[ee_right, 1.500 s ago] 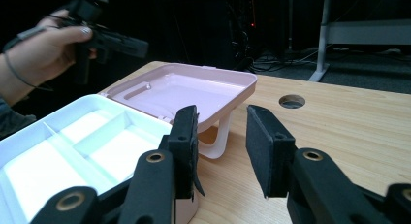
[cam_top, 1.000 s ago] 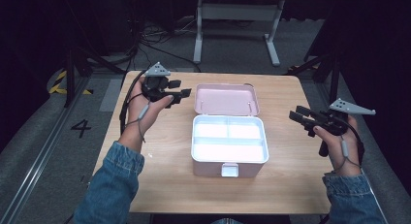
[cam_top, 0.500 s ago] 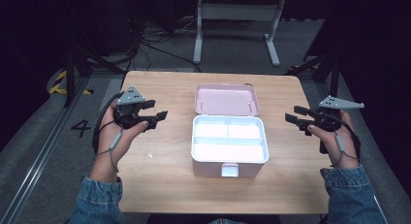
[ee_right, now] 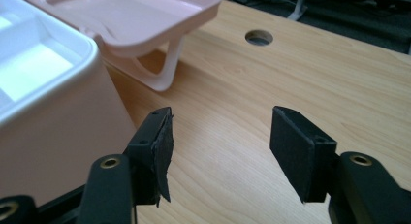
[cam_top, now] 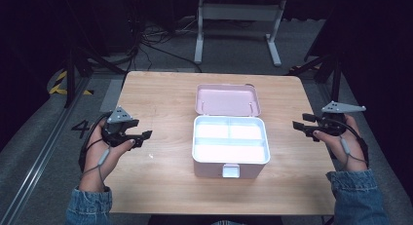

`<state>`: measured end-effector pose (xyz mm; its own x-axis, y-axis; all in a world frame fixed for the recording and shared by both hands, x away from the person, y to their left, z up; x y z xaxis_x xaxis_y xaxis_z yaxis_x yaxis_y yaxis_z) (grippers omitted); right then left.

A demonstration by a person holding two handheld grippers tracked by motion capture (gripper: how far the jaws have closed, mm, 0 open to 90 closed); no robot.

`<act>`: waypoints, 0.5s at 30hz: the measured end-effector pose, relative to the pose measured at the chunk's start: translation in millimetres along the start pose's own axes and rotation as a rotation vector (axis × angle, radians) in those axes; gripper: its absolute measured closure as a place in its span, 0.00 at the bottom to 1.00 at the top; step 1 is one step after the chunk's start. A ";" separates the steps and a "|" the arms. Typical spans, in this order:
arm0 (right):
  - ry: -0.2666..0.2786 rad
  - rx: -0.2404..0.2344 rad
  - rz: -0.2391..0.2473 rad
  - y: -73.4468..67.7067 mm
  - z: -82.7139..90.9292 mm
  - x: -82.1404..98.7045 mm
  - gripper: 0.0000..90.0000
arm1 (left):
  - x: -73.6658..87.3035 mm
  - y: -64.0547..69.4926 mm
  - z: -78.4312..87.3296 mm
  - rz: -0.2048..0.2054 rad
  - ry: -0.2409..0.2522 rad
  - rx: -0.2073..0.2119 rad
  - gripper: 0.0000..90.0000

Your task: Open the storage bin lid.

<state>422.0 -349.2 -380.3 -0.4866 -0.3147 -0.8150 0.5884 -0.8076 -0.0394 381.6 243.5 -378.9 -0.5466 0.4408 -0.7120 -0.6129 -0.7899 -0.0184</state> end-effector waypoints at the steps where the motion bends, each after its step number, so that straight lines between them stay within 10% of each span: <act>1: -0.012 0.004 0.005 0.7 -0.6 1.7 0.46 | 3.6 -1.8 -2.6 0.004 -0.024 -0.010 0.39; 15: -0.160 0.054 -0.011 16.1 -18.7 24.5 0.46 | 36.7 -22.2 -31.1 0.117 -0.229 -0.028 0.34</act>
<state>431.6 -360.6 -411.7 -0.5916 -0.3776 -0.7124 0.5491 -0.8357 -0.0131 392.9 263.9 -426.5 -0.7298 0.4277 -0.5334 -0.5233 -0.8515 0.0332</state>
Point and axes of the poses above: each handheld gripper's, and its own axes: z roughly backward along the jaws, x roughly out of its underside, y roughly to its right, the point moved 2 cm from there along -z, roughly forward along the jaws
